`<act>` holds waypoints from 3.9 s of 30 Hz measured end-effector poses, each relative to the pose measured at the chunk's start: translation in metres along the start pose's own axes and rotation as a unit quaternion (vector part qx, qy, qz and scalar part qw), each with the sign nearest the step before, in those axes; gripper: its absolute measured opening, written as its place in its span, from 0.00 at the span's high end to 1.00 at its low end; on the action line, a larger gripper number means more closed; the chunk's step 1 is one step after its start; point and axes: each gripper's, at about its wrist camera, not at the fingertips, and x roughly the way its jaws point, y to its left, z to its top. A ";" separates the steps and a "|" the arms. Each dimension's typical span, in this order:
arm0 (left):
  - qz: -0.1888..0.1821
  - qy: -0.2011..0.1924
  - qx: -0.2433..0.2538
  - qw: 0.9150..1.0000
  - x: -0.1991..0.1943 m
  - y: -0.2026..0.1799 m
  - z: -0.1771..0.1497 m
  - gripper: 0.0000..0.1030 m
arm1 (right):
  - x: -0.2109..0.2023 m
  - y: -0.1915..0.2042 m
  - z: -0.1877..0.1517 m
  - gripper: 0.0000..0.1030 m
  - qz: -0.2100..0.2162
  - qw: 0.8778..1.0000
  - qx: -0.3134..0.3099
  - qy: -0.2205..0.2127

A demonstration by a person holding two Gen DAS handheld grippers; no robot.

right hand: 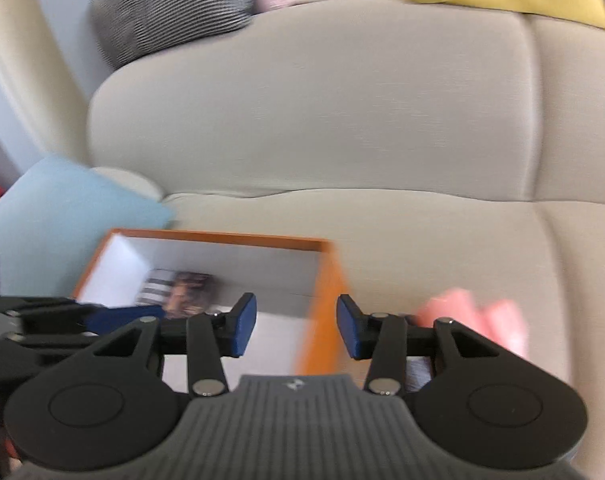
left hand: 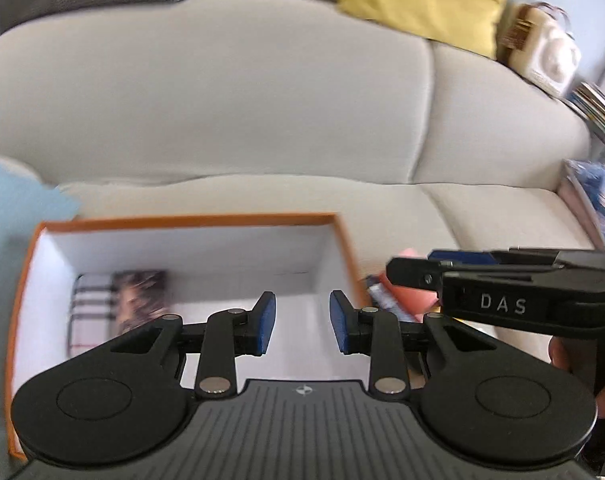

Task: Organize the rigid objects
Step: 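Open the right gripper and move both tools back to the pile, then grasp the pink cup with the left gripper while the right grasps the pink bottle, then carry the pink cup and pink bottle over the shoebox with both grippers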

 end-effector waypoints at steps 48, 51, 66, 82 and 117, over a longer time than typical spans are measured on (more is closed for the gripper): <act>0.034 0.191 -0.140 0.971 0.223 -0.087 0.040 0.32 | 0.113 -0.179 -0.011 0.54 -0.008 0.993 -0.022 0.115; 0.024 0.187 -0.162 0.969 0.224 -0.079 0.034 0.33 | 0.112 -0.188 -0.013 0.55 0.000 0.993 -0.009 0.119; 0.011 0.130 -0.143 0.981 0.170 -0.093 0.038 0.37 | 0.080 -0.183 -0.008 0.55 -0.039 0.995 0.017 0.089; -0.016 0.028 -0.122 0.992 0.049 -0.081 0.062 0.37 | -0.009 -0.131 0.010 0.55 -0.047 0.999 0.021 -0.006; 0.026 0.085 -0.121 0.989 0.028 0.136 -0.026 0.37 | 0.078 0.085 -0.029 0.55 0.022 0.987 -0.054 0.147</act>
